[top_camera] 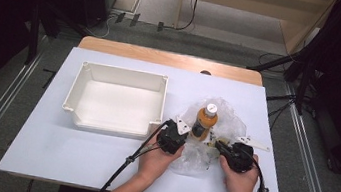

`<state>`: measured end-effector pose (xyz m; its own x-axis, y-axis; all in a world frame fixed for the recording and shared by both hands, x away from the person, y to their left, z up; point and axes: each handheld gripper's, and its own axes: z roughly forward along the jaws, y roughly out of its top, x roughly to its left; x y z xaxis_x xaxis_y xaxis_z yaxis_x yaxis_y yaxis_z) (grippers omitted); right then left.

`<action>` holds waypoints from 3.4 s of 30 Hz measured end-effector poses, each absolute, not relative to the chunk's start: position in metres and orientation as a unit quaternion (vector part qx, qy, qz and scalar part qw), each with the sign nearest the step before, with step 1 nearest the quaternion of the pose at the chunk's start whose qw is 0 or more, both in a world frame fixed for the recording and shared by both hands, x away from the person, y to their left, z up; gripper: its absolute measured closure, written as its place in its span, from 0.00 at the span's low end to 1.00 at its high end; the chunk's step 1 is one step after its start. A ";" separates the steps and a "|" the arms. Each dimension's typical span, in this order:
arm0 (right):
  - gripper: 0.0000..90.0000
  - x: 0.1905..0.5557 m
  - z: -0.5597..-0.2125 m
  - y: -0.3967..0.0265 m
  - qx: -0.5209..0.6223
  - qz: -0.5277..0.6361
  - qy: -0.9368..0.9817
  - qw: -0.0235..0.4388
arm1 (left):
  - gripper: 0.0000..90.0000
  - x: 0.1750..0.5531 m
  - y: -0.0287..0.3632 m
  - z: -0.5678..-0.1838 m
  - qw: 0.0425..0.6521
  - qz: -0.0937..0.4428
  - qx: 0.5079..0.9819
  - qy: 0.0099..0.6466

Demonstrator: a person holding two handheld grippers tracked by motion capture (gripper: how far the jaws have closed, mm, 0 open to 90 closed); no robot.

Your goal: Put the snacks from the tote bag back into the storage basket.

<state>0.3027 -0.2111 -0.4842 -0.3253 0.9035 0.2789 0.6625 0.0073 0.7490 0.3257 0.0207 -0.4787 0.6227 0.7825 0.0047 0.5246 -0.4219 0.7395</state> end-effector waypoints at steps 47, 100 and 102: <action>0.33 0.324 -0.437 -0.149 0.480 0.525 0.659 0.243 | 1.00 0.326 0.024 -0.479 0.374 0.166 0.818 0.405; 0.35 0.292 -0.369 -0.159 0.486 0.544 0.635 0.254 | 0.75 0.310 0.041 -0.465 0.484 0.146 0.786 0.355; 0.35 0.291 -0.368 -0.161 0.486 0.546 0.633 0.255 | 0.67 0.307 0.042 -0.464 0.488 0.140 0.790 0.344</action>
<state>0.2909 -0.1611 -0.3682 -0.3975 0.8939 0.2071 0.3373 -0.0675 0.9390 0.3073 0.0419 -0.4635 0.7238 0.6804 -0.1149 0.4072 -0.2868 0.8671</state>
